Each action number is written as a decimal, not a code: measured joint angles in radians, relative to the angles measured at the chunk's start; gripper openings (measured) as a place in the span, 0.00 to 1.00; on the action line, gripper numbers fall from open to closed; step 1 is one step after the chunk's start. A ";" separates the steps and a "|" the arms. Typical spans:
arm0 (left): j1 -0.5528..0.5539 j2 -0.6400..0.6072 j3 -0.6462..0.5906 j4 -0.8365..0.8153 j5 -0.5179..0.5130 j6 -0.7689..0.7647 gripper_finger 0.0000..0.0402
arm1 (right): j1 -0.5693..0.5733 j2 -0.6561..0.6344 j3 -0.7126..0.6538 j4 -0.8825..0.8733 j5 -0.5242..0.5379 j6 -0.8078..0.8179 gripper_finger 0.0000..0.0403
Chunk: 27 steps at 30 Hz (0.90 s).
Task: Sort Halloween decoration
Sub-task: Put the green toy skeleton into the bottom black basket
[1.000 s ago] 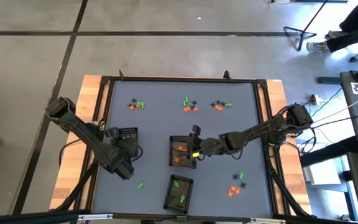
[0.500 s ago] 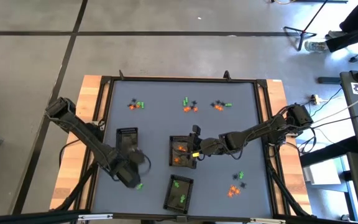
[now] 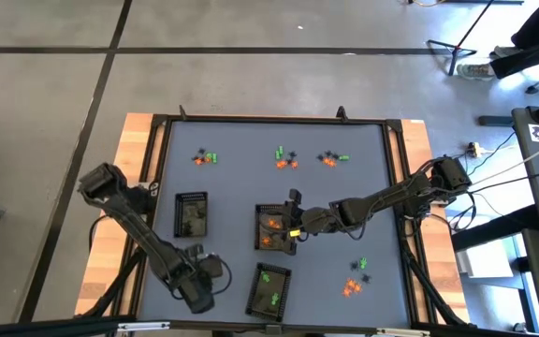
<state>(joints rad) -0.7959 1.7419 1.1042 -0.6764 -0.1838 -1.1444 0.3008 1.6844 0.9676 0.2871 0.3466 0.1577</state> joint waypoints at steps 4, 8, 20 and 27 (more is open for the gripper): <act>0.000 0.026 0.000 0.023 -0.001 -0.010 0.32 | 0.000 0.000 0.000 0.001 0.000 0.000 0.49; 0.000 0.062 0.000 0.023 -0.003 -0.019 0.32 | 0.000 0.000 0.000 0.001 0.000 0.002 0.49; 0.001 0.118 0.002 0.004 0.010 -0.008 0.31 | 0.000 0.000 0.000 0.002 0.000 0.002 0.49; 0.002 0.113 0.002 -0.016 0.004 0.049 0.11 | 0.000 0.000 0.000 0.002 0.000 0.002 0.49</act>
<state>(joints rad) -0.7944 1.8548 1.1061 -0.6925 -0.1794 -1.0954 0.3008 1.6844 0.9676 0.2886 0.3466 0.1596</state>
